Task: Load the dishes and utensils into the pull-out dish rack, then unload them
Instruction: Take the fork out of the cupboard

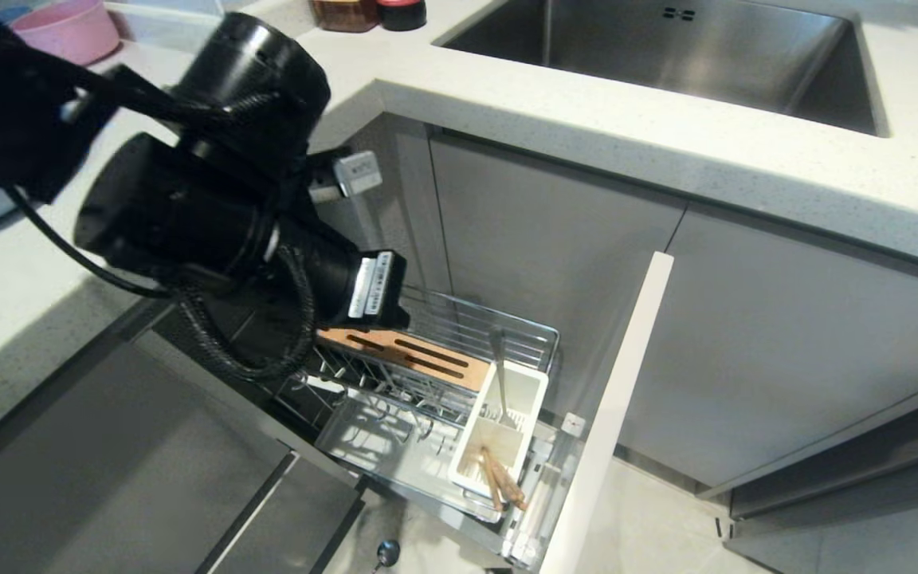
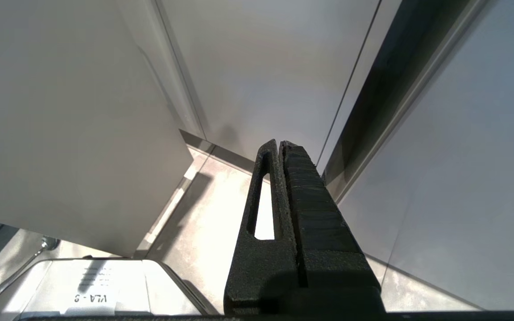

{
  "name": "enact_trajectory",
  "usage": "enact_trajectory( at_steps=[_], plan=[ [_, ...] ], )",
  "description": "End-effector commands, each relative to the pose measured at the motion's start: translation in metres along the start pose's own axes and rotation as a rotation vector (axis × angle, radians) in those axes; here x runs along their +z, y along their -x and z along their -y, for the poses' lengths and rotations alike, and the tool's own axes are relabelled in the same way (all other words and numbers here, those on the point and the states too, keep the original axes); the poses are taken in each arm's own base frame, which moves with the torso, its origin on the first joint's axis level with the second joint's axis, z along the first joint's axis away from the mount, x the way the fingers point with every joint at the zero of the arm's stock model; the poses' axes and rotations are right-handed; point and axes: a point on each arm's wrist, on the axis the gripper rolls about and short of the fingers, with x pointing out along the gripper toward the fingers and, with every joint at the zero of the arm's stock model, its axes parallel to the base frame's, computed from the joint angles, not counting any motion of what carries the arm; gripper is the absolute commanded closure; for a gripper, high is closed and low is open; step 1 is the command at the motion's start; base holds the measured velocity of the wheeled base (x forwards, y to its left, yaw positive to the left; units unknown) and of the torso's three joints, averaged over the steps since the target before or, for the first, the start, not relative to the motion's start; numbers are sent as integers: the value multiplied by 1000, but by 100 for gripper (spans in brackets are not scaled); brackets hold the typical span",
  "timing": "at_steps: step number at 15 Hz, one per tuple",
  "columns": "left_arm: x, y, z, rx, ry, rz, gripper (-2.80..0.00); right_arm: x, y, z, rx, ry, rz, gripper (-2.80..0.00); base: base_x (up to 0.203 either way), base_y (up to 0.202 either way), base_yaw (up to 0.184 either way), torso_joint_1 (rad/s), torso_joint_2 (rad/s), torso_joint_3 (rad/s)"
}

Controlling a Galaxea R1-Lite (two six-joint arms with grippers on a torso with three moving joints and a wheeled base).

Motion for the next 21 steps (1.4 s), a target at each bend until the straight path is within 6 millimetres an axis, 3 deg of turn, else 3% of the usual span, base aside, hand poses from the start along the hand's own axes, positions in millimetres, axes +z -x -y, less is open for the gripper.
enact_trajectory(
  at_steps=[1,2,3,4,9,15,21],
  plan=[
    [-2,-31,7,33,-13,-72,0,0,0,0,0,0,-2,0,0,0,0,0,0,0],
    [-2,-36,8,39,-10,-78,0,0,0,0,0,0,-2,0,0,0,0,0,0,0],
    [-2,-44,10,42,-13,-94,-255,0,0,0,0,0,-2,0,0,0,0,0,0,0],
    [-3,-52,12,43,-17,-107,-280,0,0,0,0,0,-2,0,0,0,0,0,0,0],
    [7,-81,32,29,-54,-117,-280,0,0,0,0,0,-2,0,0,0,0,0,0,0],
    [11,-138,39,85,-61,-160,-280,0,0,0,0,0,-2,0,0,0,0,0,0,0],
    [17,-155,35,113,-35,-99,-280,0,0,0,0,0,-1,0,0,0,0,0,0,0]
  ],
)
